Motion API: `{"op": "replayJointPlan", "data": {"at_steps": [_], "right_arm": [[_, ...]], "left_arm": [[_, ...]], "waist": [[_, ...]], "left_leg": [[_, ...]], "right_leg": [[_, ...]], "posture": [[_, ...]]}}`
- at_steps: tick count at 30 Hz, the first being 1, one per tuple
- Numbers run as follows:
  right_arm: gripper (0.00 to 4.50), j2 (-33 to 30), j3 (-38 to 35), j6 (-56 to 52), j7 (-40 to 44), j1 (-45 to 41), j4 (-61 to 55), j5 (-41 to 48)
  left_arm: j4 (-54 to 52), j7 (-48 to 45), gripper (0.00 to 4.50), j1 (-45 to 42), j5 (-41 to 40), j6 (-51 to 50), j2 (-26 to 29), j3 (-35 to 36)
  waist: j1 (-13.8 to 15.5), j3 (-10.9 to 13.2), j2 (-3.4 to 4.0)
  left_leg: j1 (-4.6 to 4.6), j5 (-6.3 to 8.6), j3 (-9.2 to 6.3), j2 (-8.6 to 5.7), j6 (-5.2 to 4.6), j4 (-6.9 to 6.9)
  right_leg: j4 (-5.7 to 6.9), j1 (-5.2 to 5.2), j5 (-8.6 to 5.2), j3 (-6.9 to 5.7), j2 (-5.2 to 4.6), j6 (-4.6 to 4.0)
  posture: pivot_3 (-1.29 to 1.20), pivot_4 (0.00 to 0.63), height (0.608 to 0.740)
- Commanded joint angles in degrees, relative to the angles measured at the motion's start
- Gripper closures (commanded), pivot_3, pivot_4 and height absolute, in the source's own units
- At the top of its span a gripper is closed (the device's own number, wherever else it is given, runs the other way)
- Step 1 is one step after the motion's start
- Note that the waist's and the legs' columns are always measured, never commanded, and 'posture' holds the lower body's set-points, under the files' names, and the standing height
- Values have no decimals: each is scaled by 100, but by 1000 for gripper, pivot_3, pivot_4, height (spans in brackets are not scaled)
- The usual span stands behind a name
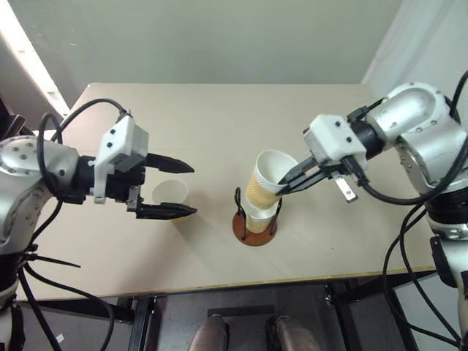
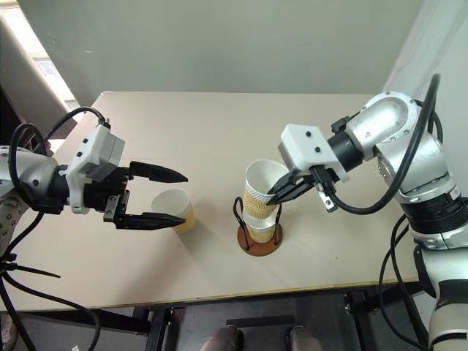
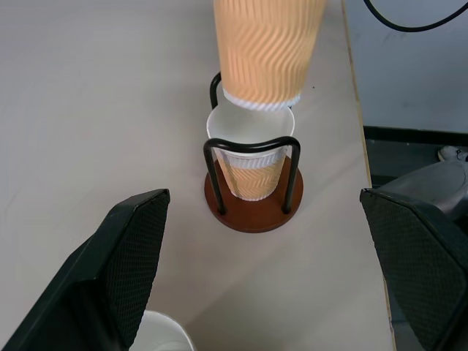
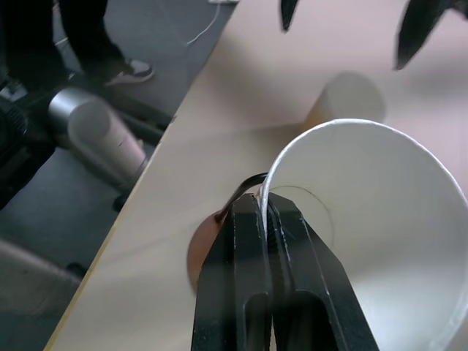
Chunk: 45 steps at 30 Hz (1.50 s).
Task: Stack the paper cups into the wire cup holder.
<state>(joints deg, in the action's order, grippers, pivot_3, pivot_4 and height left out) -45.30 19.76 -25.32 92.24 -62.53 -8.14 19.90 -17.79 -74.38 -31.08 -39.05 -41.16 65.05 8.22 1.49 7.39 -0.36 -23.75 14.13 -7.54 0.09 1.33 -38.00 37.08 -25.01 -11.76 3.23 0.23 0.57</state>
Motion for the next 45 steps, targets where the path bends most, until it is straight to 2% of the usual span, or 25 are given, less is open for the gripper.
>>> {"op": "replayJointPlan", "data": {"at_steps": [1,11,12,15,25,26,28,30,33,37,45], "right_arm": [[4462,22,48,189,25,-54,-35,-99],[4462,11,413,601,26,-105,176,-270],[4286,7,444,632,26,-123,206,-277],[3580,23,497,703,26,-162,277,-335],[132,63,271,655,19,-208,311,-326],[27,81,206,626,-9,-215,328,-311],[27,183,-53,413,-202,-247,427,-145],[27,455,-473,-100,-703,-284,576,151],[27,911,-893,-615,-1510,-176,518,373],[27,1265,-984,-924,-2196,133,128,365],[27,1385,-993,-1292,-2778,439,-202,421]], "left_arm": [[-156,36,0,39,-21,82,65,175],[-191,120,0,213,-69,77,105,332],[-200,131,0,222,-71,78,102,333],[-220,155,0,238,-64,88,94,330],[1,263,0,112,86,193,106,281],[27,240,0,103,125,214,145,263],[127,165,0,122,270,279,293,226],[335,58,0,237,699,566,559,75],[544,-148,0,261,876,799,676,-53],[708,-263,0,169,1239,1035,718,-377],[952,-276,0,94,2290,1574,544,-1313]], "waist": [[0,0,0],[-2,0,0],[-2,0,0],[-2,0,0],[-2,0,0],[-2,0,0],[-5,0,0],[-13,0,0],[-16,0,0],[-16,-1,-1],[-16,-1,-1]], "left_leg": [[0,-1,0,0,-1,0],[-2,0,0,0,-2,4],[-3,0,0,0,-2,4],[-4,1,0,0,-3,4],[-4,1,0,1,-3,6],[-4,1,0,1,-3,6],[-4,1,0,1,-3,7],[-6,1,0,1,-3,8],[-5,0,-1,6,-2,12],[-10,0,-6,7,-1,13],[-30,4,-8,7,5,10]], "right_leg": [[0,0,1,0,0,-1],[-5,-2,6,-1,0,7],[-5,-2,6,-1,0,8],[-6,-3,6,-1,0,7],[-5,-4,6,-1,0,6],[-5,-4,6,-1,0,6],[-6,-5,6,-1,0,6],[-5,-10,5,1,2,4],[-4,-13,4,2,8,-1],[-4,-20,3,-1,10,-5],[-6,-41,21,-1,10,26]], "posture": [[0,150,740],[0,150,740],[0,150,740],[0,150,740],[0,150,740],[0,150,740],[0,150,740],[0,150,740],[0,150,740],[0,150,740],[0,150,740]]}}
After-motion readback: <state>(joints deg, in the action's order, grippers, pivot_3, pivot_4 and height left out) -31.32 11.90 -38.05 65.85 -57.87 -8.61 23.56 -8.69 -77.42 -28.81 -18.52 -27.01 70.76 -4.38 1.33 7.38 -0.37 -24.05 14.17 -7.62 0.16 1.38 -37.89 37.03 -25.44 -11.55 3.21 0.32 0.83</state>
